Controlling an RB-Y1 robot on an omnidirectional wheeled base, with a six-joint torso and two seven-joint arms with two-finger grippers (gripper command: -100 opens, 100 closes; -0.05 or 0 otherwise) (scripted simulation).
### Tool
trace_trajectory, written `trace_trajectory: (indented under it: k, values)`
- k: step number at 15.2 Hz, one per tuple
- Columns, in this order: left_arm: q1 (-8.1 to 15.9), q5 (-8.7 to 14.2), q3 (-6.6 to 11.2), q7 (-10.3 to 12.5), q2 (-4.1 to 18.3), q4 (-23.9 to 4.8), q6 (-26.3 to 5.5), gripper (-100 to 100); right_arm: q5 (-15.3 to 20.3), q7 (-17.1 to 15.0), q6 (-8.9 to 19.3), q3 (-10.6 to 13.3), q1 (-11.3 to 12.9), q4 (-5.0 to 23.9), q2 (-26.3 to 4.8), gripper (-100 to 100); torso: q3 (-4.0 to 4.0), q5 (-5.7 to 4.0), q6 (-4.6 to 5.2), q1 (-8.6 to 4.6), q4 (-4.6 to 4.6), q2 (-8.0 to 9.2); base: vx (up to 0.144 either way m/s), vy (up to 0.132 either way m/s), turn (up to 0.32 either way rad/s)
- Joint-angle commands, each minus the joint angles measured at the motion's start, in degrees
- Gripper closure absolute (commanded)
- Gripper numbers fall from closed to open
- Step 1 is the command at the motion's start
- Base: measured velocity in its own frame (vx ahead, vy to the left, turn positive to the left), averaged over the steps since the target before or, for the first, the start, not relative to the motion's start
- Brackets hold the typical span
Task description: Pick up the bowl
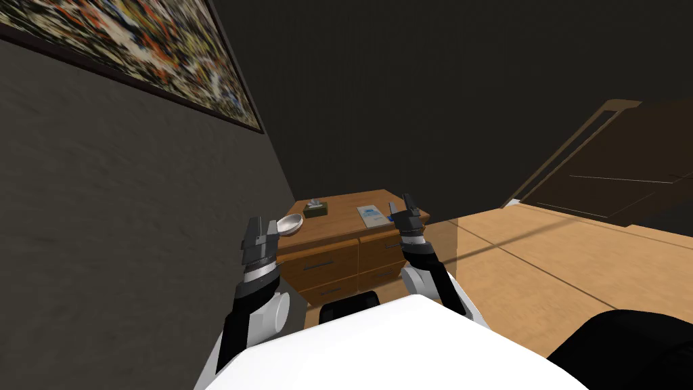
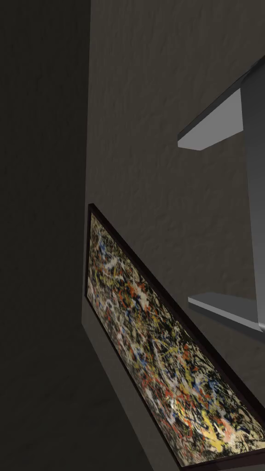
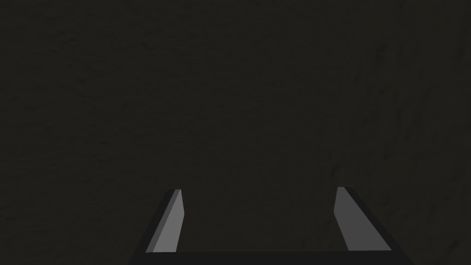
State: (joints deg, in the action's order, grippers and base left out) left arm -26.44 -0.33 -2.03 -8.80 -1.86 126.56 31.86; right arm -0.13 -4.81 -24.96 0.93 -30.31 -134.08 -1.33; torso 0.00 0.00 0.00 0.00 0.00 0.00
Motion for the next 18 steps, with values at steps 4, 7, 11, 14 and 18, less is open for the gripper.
trace_trajectory:
  k: [4, 7, 11, 14, 18]
  values:
    - [2.21, 0.84, 0.26, 1.12, 5.69, -1.57, -3.49, -100, 0.0, 0.0, 0.0, 0.0, 0.0, 0.0, 0.0, 0, 0.04, 0.01, 0.0, 0.03, 0.01, 0.07, -0.023, 0.001, 0.029]
    - [4.59, 1.74, 0.53, 2.34, 9.04, -3.24, -7.0, -100, 0.0, 0.0, 0.0, 0.0, 0.0, 0.0, 0.0, 0, 0.08, 0.01, 0.0, 0.04, 0.03, 0.15, -0.047, 0.003, 0.043]
    - [7.72, 2.92, 0.87, 3.94, 12.17, -5.42, -11.45, -100, 0.0, 0.0, 0.0, 0.0, 0.01, 0.0, 0.0, 0, 0.1, 0.01, 0.0, 0.04, 0.04, 0.18, -0.048, 0.004, 0.044]
    - [9.54, 3.6, 1.06, 4.86, 13.64, -6.68, -14.69, -100, 0.0, 0.0, 0.0, 0.0, 0.01, 0.0, 0.0, 0, 0.12, 0.01, 0.0, 0.03, 0.05, 0.22, -0.057, -0.001, 0.047]
    - [11.52, 4.34, 1.26, 5.87, 15.06, -8.04, -18.02, -100, 0.0, 0.0, 0.0, 0.0, 0.0, 0.0, 0.0, 0, 0.1, 0.0, 0.0, 0.01, 0.04, 0.17, -0.038, -0.001, 0.028]
